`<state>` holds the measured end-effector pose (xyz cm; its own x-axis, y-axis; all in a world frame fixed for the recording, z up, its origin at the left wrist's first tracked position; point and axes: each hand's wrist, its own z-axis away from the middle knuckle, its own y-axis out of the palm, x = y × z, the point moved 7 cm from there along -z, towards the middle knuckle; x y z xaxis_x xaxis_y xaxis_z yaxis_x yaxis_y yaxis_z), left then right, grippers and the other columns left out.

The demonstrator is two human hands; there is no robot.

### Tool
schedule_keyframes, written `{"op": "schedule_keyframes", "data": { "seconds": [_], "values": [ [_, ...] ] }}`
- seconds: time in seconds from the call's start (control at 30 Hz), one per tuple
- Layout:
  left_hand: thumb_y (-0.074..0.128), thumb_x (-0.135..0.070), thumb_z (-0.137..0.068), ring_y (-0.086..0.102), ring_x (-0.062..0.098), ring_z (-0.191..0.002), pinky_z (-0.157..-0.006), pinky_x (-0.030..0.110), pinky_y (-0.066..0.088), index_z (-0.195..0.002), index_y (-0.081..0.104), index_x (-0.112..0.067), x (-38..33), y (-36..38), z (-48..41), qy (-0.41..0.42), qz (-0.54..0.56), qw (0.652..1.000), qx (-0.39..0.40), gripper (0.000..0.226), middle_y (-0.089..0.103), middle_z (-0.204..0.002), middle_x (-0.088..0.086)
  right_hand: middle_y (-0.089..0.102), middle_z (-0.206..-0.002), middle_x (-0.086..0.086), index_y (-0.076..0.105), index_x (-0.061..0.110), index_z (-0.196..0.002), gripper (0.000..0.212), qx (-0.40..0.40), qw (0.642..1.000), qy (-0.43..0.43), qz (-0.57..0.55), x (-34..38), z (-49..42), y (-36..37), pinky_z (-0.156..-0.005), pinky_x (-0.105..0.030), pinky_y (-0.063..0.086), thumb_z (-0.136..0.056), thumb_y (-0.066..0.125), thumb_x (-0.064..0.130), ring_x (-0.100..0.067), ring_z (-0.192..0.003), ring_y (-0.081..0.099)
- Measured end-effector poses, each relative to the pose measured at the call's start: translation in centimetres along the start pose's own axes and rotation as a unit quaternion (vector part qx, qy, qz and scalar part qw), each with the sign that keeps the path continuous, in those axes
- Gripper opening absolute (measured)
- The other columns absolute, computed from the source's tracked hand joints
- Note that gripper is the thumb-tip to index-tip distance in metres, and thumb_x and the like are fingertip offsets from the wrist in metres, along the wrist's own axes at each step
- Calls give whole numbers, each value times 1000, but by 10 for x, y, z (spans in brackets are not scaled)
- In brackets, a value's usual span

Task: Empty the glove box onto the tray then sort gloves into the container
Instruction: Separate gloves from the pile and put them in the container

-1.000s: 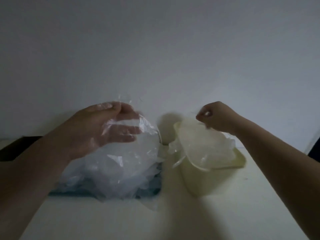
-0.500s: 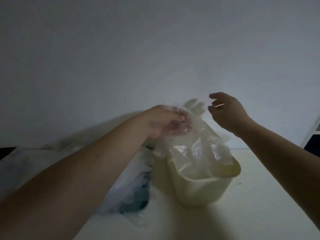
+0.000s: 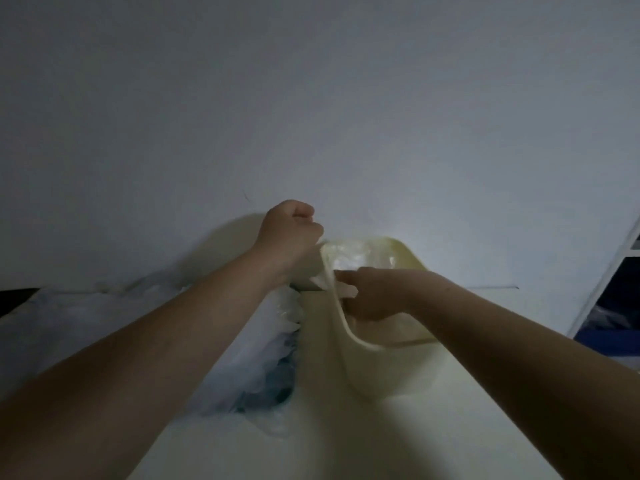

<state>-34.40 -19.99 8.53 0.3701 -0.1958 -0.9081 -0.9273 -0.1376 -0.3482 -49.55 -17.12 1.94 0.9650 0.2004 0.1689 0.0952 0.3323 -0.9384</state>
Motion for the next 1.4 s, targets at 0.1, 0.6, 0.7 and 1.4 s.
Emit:
{"op": "schedule_keyframes", "data": {
  "seconds": [0.1,0.6,0.7,1.4],
  "values": [
    [73,-18,-93,61,1,-100,-72,14,45,-126,66,-21,16,-31,21,19,-40,999,27,34,67,-117,-7,48,-154,-6,42,25,-154,58,73,993,19,89,-1,-11,26,-116,-49,39,-100,55,41,-31,-138,48],
    [50,-38,-83,69,18,-77,-71,34,57,-88,69,-24,159,-112,90,42,-395,909,125,24,74,-84,-5,67,-127,-3,67,17,-127,38,-222,975,-24,21,89,51,-58,-97,-40,56,-91,55,17,-25,-111,66],
    [58,-35,-94,70,15,-82,-76,29,55,-87,75,-24,138,-122,95,89,-348,930,74,22,75,-88,-9,56,-148,5,59,24,-142,47,-224,961,-109,-123,117,50,-39,-113,-30,41,-96,56,15,-19,-135,53],
    [72,-68,-82,64,29,-83,-71,40,57,-122,68,-1,127,-139,86,-130,302,933,149,78,63,-99,25,75,-83,-15,76,3,-89,21,-134,808,-143,-555,152,3,19,-70,-38,62,-87,80,24,-35,-74,69]
  ]
}}
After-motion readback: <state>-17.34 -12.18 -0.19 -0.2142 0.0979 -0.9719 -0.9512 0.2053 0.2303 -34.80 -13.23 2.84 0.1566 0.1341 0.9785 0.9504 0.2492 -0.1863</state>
